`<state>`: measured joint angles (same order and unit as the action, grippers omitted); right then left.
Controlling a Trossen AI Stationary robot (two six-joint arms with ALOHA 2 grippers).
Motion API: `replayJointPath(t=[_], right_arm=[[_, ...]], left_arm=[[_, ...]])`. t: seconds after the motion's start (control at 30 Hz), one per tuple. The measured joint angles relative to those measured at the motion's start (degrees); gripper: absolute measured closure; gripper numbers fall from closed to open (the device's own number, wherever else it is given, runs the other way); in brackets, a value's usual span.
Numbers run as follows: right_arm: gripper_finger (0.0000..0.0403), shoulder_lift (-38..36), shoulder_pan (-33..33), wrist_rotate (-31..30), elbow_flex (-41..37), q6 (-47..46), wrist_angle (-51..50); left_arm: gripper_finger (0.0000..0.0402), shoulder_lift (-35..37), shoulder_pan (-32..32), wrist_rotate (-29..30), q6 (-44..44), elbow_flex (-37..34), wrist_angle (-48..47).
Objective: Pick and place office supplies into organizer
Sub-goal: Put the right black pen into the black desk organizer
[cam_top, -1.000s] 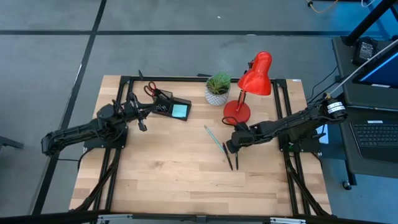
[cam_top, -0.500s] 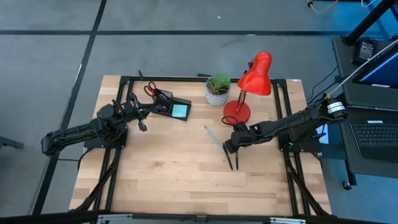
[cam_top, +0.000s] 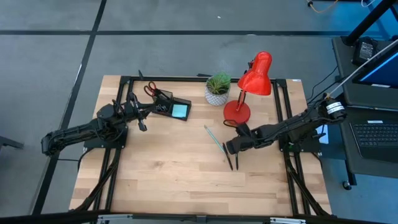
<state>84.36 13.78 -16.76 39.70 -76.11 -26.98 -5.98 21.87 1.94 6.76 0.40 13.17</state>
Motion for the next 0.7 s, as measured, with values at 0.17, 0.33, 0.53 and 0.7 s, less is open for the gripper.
replayJointPath(t=[0.17, 0.33, 0.53, 0.7], right_arm=[[0.0146, 1.2, 2.0, -1.6, 0.0, -3.7, -0.3], [0.0146, 4.4, 3.0, -1.8, 0.0, -6.2, -0.2], [0.0146, 5.9, 3.0, -2.3, 0.2, -7.5, -0.1], [0.0146, 5.9, 3.0, -2.1, 0.2, -7.5, 0.0]], left_arm=[[0.0370, 0.0, 0.0, 0.0, 0.0, 0.0, -0.1], [0.0370, 0.0, 0.0, 0.0, 0.0, 0.0, -0.2], [0.0370, 0.0, 0.0, 0.0, 0.0, 0.0, -0.2], [0.0370, 0.0, 0.0, 0.0, 0.0, 0.0, -0.2]])
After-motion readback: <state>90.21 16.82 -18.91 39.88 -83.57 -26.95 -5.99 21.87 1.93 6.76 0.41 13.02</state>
